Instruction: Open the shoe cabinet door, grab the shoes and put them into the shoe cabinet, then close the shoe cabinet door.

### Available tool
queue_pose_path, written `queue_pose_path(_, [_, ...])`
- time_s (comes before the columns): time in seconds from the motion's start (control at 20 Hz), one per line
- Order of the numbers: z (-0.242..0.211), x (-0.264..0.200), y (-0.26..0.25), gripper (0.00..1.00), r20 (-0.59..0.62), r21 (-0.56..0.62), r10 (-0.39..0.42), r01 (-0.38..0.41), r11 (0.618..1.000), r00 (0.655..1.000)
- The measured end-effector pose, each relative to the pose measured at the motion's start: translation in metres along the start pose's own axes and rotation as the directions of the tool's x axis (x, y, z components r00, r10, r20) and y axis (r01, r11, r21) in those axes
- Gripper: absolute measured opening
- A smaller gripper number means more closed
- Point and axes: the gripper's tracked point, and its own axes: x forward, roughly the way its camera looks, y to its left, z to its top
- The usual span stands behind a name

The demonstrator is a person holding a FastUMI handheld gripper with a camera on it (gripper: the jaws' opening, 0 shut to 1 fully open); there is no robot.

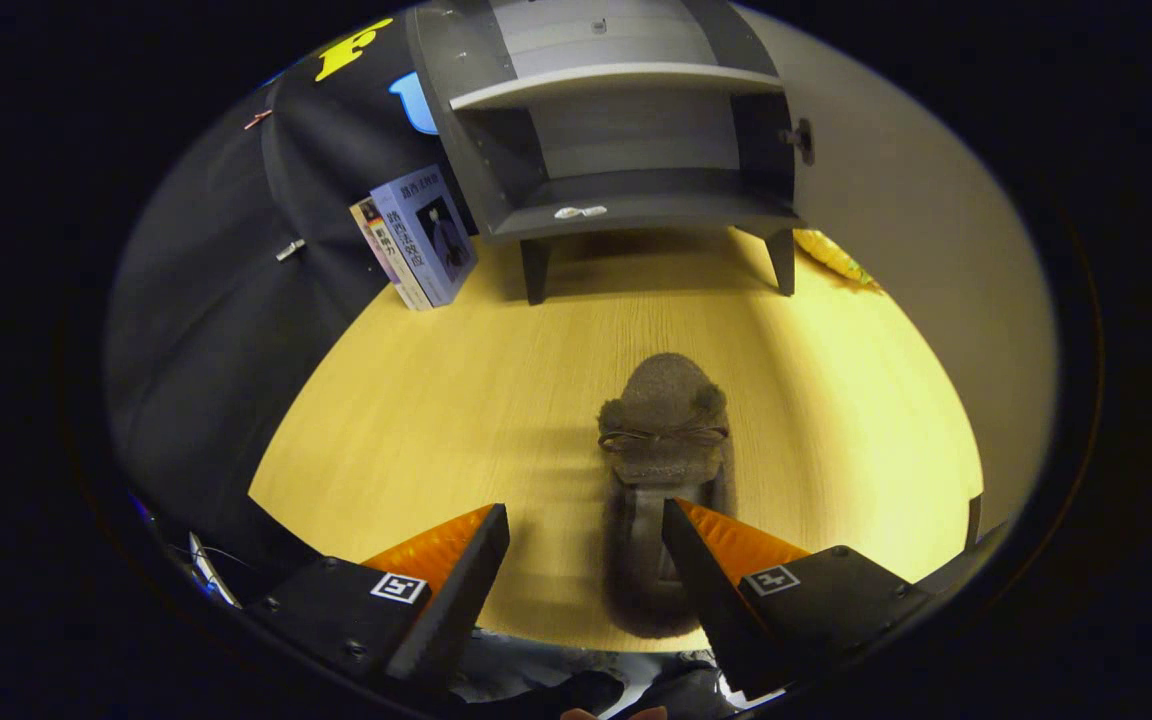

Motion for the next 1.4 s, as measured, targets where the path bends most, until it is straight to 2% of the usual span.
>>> queue_pose_path(0.35, [0.012,0.06,-0.004,0.95,0.093,-0.036,-0.068,0.072,0.997,0.993])
queue_pose_path(0.5, [0.022,0.076,-0.023,0.59,0.167,-0.068,-0.166,0.179,0.981,0.972])
queue_pose_path(0.55, [0.026,0.076,-0.034,0.47,0.185,-0.084,-0.219,0.237,0.968,0.958])
queue_pose_path(0.7, [0.028,0.076,-0.029,0.11,0.201,-0.089,-0.198,0.219,0.972,0.959])
queue_pose_path(1.0, [0.06,0.042,-0.03,0.11,0.219,-0.062,-0.157,0.174,0.983,0.963])
queue_pose_path(1.4, [0.141,-0.052,-0.009,0.11,0.284,-0.039,-0.116,0.132,0.99,0.952])
